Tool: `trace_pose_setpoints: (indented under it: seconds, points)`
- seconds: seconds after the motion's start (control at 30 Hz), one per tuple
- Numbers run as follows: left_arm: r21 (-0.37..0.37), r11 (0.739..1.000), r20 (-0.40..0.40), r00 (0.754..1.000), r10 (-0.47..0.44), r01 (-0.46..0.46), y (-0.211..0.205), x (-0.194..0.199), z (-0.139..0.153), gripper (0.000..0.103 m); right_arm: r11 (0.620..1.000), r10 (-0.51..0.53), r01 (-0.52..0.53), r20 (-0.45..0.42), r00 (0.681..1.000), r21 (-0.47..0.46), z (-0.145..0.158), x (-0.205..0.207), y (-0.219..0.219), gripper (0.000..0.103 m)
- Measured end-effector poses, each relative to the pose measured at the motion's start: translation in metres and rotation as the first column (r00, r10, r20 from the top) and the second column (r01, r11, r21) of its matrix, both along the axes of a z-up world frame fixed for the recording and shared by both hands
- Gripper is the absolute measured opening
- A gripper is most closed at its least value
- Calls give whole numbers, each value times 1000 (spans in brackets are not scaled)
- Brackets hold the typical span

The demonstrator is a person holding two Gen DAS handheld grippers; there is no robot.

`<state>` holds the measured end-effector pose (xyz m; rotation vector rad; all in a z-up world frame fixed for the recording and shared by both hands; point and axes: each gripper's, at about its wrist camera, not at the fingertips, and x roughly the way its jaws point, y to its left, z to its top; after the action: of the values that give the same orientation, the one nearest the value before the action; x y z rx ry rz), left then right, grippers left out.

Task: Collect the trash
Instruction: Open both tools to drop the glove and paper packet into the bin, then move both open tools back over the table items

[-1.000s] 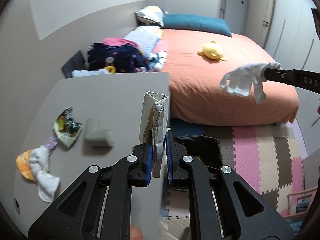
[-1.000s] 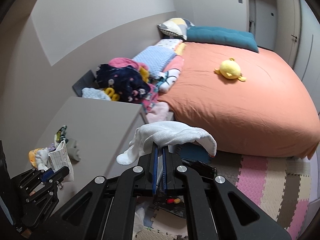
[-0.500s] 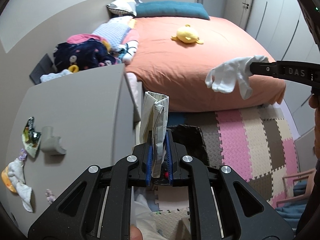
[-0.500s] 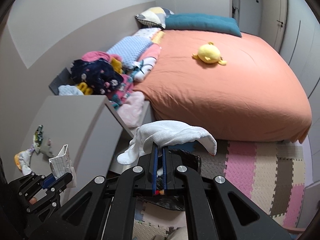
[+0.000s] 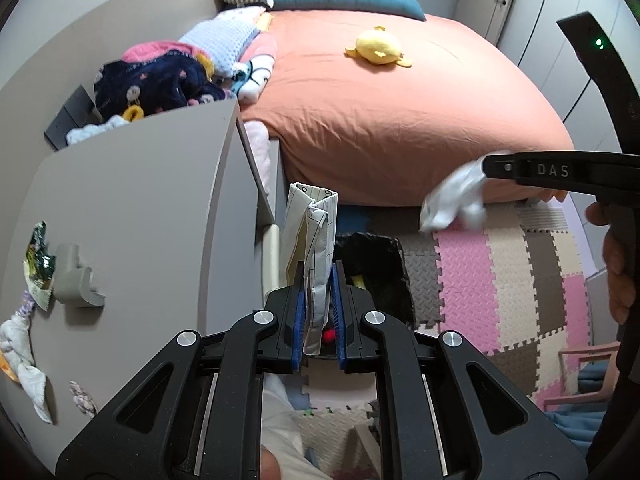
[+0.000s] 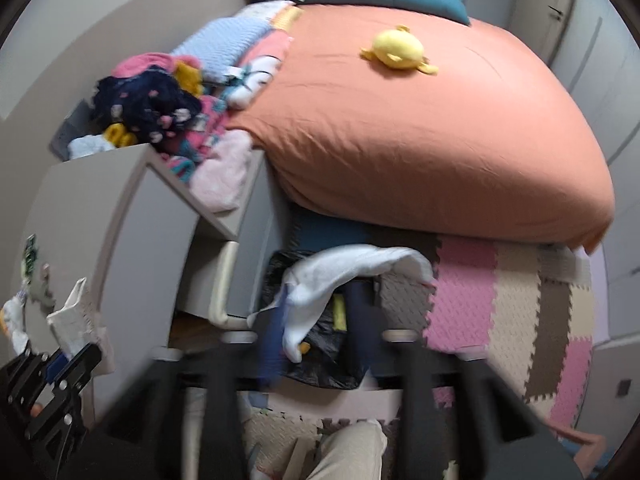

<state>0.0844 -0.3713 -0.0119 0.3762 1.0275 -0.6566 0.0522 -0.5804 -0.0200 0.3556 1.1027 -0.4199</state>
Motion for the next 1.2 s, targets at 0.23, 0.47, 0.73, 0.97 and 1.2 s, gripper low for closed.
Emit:
trace_pose_setpoints:
  seconds: [0.23, 0.47, 0.73, 0.97, 1.2]
  points:
    - [-2, 1000, 33, 999, 13, -13, 0, 0, 0, 83, 1000, 21, -21, 3, 1000, -17, -1, 1, 5, 54]
    - [-29, 1000, 46, 999, 7, -5, 2, -3, 10, 84, 999, 24, -24, 8, 1000, -22, 2, 1, 10, 54]
    - [-35, 999, 37, 999, 16, -15, 10, -4, 11, 84, 998, 40, -39, 26, 999, -41, 15, -4, 19, 54]
    - [-44, 999, 49, 998, 30, -28, 26, -9, 15, 85, 997, 66, -63, 56, 996, -50, 27, -8, 39, 54]
    - [-50, 994, 71, 992, 105, -101, 63, -9, 19, 94, 989, 138, -134, 92, 986, -55, 38, -6, 78, 55]
